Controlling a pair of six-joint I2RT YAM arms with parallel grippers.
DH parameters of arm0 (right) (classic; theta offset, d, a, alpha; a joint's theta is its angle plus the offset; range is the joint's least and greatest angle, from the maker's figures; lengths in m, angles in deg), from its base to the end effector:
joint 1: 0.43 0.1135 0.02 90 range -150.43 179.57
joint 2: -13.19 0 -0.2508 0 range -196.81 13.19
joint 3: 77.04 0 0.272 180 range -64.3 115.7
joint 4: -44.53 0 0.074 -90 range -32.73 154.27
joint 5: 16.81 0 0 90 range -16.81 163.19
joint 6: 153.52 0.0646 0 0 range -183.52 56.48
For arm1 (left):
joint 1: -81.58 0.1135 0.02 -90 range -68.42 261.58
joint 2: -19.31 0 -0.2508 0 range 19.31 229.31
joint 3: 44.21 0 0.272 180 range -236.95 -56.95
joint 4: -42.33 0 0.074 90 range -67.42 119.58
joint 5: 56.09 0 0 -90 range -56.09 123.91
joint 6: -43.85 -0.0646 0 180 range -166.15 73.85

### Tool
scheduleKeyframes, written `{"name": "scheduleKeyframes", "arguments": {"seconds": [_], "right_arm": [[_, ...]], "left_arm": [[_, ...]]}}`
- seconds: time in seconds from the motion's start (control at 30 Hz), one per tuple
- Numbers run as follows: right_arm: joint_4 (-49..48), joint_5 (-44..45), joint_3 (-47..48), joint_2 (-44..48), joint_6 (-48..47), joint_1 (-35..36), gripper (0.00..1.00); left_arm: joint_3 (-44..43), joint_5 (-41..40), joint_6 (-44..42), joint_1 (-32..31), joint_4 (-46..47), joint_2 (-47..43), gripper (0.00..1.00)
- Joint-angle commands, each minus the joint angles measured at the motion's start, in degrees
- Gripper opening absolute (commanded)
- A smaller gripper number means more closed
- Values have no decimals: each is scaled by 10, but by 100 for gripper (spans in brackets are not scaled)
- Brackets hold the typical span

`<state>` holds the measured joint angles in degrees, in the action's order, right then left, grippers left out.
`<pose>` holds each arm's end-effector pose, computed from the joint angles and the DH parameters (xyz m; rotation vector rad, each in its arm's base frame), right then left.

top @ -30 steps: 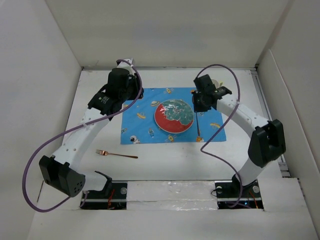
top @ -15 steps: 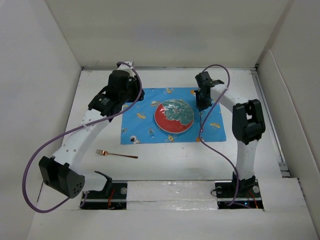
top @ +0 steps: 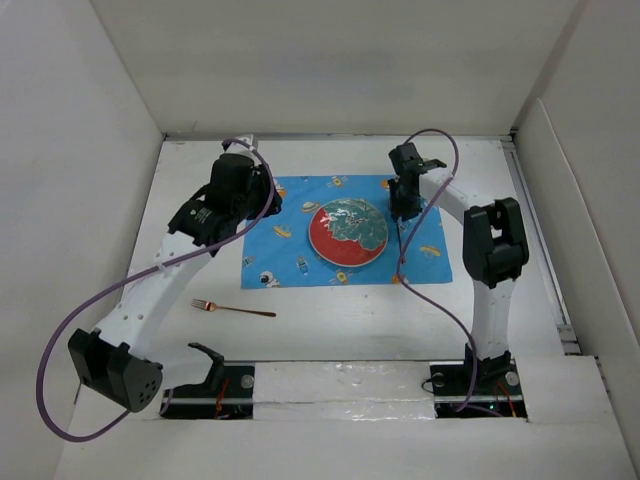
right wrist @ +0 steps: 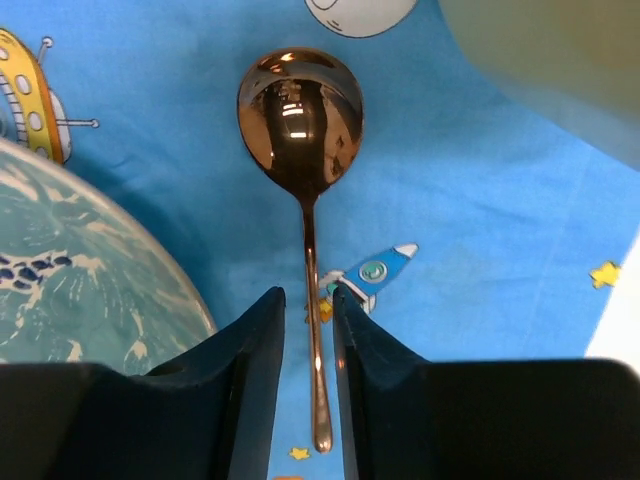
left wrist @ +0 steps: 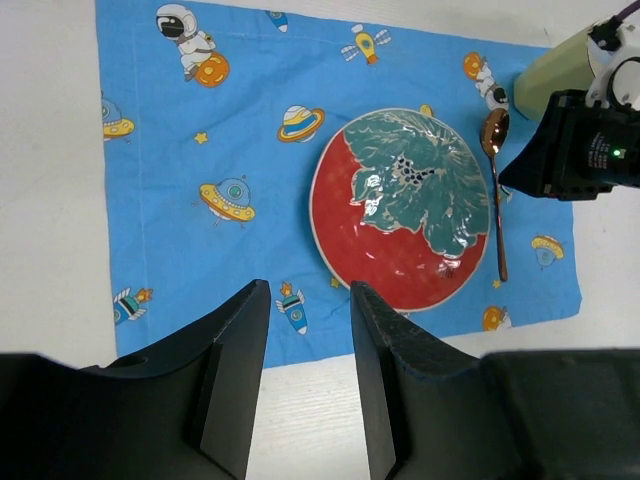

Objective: Set the dinner table for one person

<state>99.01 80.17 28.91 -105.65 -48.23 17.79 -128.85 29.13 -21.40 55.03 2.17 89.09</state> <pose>0.4387 0.1361 0.1450 -0.0365 2.7290 -0.0020 0.2898 -0.1388 0.3595 -0.0219 2.0444 -0.4835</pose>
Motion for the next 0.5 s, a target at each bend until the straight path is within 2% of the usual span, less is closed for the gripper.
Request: {"name": "scheduleKeyframes", "arguments": {"seconds": [0.0,0.07,0.1,0.13,0.17,0.2,0.23,0.33,0.37,0.4,0.47], "right_arm": [[-3,16,5,87,9,23,32],[-15,-2,-13,149,-3,43,23],[-44,-23,-24,169,-13,72,6],[-66,-48,-37,201,-22,89,0],[-84,-97,-59,213,-22,110,0],[-115,-119,-71,219,-23,158,0],[-133,-136,-79,223,-24,185,0],[-207,-144,-108,203,-24,306,0],[-216,-132,-93,156,-31,357,0],[-216,-132,-81,156,-31,357,4],[-228,-130,-59,121,-36,412,17]], "left_arm": [[-28,-18,14,0,-18,-30,35],[-51,-21,15,0,-27,-37,33],[-61,-21,22,0,-30,-39,30],[-81,-19,28,0,-29,-48,25],[-89,-16,35,0,-26,-55,20],[-100,-12,52,0,-23,-68,8],[-105,-12,62,0,-23,-77,0],[-97,-21,109,0,-20,-131,0],[-84,-35,138,0,-31,-166,0],[-76,-41,138,0,-31,-184,0],[-65,-57,172,0,-43,-220,3]]}}
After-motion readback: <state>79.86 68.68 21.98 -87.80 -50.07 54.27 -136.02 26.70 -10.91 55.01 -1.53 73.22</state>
